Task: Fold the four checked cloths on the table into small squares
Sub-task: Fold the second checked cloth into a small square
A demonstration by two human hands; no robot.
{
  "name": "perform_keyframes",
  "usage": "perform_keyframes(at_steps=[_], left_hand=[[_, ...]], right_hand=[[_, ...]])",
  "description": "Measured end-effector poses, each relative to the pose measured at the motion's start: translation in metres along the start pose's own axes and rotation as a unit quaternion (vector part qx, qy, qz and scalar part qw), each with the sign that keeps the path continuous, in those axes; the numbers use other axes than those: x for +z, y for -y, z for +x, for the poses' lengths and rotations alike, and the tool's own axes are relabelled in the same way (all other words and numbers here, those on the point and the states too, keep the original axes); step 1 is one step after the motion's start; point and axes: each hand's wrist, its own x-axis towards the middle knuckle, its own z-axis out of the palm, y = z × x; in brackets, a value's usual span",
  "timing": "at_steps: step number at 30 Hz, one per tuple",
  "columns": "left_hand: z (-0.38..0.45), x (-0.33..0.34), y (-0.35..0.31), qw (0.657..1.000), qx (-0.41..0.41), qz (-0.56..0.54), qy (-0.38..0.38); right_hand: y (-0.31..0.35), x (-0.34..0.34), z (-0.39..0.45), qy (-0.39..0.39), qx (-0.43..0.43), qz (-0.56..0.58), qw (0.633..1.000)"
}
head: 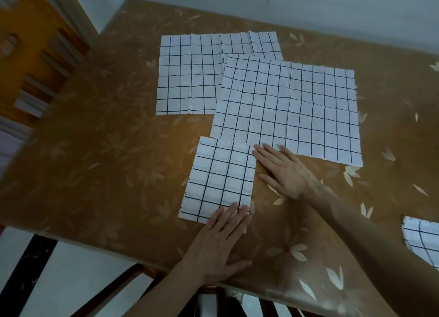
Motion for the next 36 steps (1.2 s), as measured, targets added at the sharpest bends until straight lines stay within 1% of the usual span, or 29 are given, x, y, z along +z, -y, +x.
perform_keyframes(at_steps=[5,7,10,12,15,17,19,21,22,23,25,27,29,31,32,33,36], left_hand=[[0.0,0.001,-0.003,1.0,-0.008,0.003,0.0],[0.0,0.0,-0.005,1.0,-0.014,0.005,0.002],[0.001,-0.003,-0.009,1.0,-0.016,-0.004,-0.004],[0.0,-0.001,-0.01,1.0,-0.009,-0.005,-0.008],[-0.003,0.004,-0.008,1.0,0.0,0.004,-0.008],[-0.004,0.005,-0.006,1.0,0.011,0.008,-0.001],[-0.004,0.005,-0.004,1.0,0.021,0.002,-0.007],[-0.005,0.004,0.0,0.999,0.017,-0.017,-0.036],[-0.005,0.003,0.003,0.998,0.006,-0.024,-0.065],[-0.005,0.0,0.006,0.995,-0.019,-0.033,-0.097],[-0.002,-0.012,0.015,0.978,-0.11,-0.075,-0.161],[0.007,-0.024,0.031,0.944,-0.23,-0.116,-0.207],[0.021,-0.038,0.05,0.896,-0.354,-0.163,-0.212],[0.035,-0.054,0.066,0.848,-0.442,-0.229,-0.181],[0.041,-0.059,0.072,0.836,-0.463,-0.248,-0.159],[0.045,-0.063,0.076,0.834,-0.47,-0.253,-0.138],[0.049,-0.066,0.083,0.852,-0.451,-0.24,-0.112]], right_hand=[[0.007,0.002,0.0,-0.006,0.016,0.015,1.0],[0.016,-0.001,-0.003,-0.02,0.029,0.036,0.999],[0.044,-0.009,-0.013,-0.065,0.083,0.087,0.991],[0.065,-0.009,-0.022,-0.082,0.12,0.121,0.982],[0.092,0.003,-0.032,-0.067,0.145,0.136,0.978],[0.102,0.011,-0.035,-0.042,0.168,0.143,0.974],[0.105,0.012,-0.035,-0.034,0.184,0.146,0.971],[0.11,0.008,-0.033,-0.042,0.199,0.161,0.966],[0.113,0.005,-0.032,-0.05,0.214,0.177,0.959],[0.117,0.002,-0.031,-0.061,0.235,0.194,0.951],[0.126,-0.005,-0.028,-0.106,0.283,0.218,0.928],[0.136,-0.014,-0.021,-0.147,0.342,0.259,0.891],[0.145,-0.024,-0.013,-0.16,0.394,0.323,0.845],[0.148,-0.032,-0.003,-0.153,0.437,0.368,0.806],[0.149,-0.034,0.002,-0.147,0.458,0.391,0.785],[0.149,-0.035,0.007,-0.136,0.479,0.416,0.761],[0.149,-0.035,0.018,-0.111,0.516,0.478,0.702]])
